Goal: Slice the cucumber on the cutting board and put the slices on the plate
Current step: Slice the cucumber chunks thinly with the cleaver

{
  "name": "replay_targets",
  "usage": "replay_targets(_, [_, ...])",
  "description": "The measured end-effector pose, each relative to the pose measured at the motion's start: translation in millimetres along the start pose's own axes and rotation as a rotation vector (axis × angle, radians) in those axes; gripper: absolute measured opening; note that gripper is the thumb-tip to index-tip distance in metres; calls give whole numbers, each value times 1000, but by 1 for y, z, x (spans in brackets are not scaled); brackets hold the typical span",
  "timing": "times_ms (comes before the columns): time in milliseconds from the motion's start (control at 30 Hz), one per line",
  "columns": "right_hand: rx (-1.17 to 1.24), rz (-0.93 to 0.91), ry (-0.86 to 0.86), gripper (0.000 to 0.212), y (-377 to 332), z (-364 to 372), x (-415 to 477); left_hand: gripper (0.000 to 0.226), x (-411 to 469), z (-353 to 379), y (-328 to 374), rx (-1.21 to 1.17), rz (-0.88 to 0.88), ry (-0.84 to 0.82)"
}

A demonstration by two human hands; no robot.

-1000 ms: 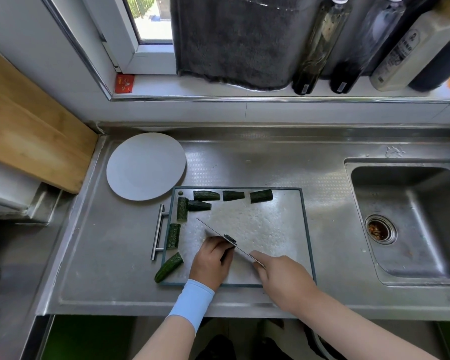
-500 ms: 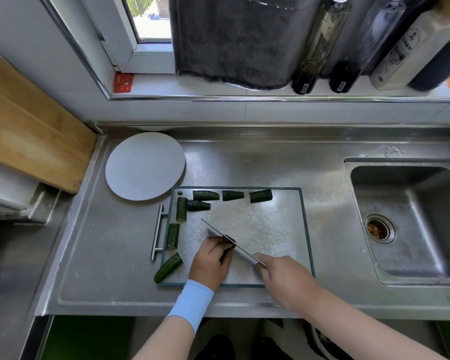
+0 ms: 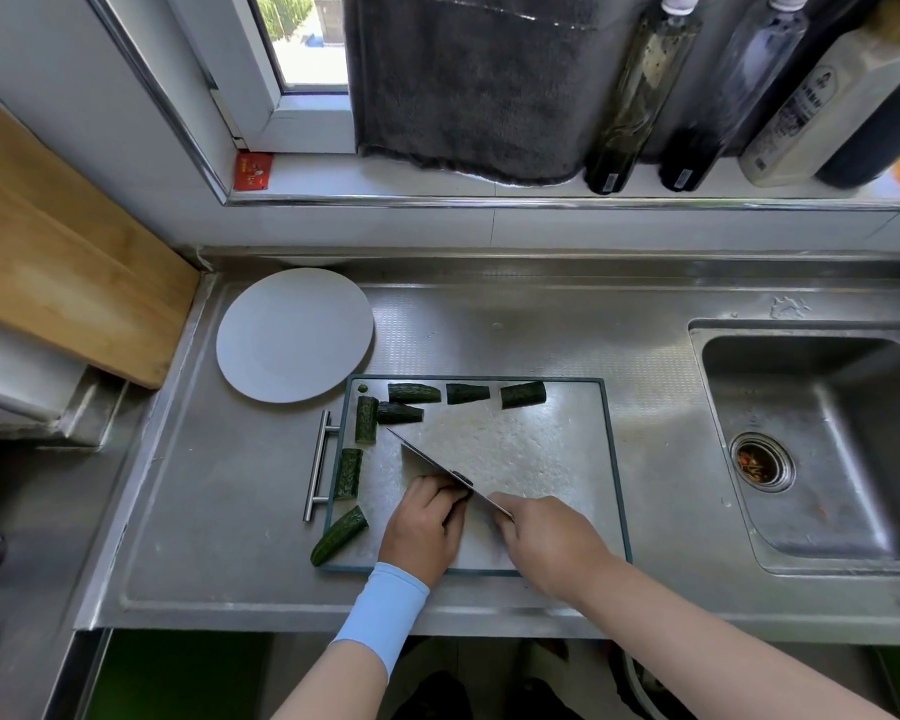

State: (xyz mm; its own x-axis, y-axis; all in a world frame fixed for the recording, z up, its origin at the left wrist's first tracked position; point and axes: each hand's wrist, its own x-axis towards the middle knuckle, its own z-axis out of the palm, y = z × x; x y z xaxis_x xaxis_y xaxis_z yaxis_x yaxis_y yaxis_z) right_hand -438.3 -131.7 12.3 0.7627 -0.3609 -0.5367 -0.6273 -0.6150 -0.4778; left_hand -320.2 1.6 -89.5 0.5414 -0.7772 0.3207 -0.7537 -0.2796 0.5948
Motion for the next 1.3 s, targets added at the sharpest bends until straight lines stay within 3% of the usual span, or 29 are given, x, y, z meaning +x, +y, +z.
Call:
replay_targets(433, [-92,-29,72,22,15,-4,-33,21,0,-1,0,-23,-14,40])
replay_targets(1300, [-50,-51,75,27,3,7,-17,24,-2,-1,2,0,-76,62])
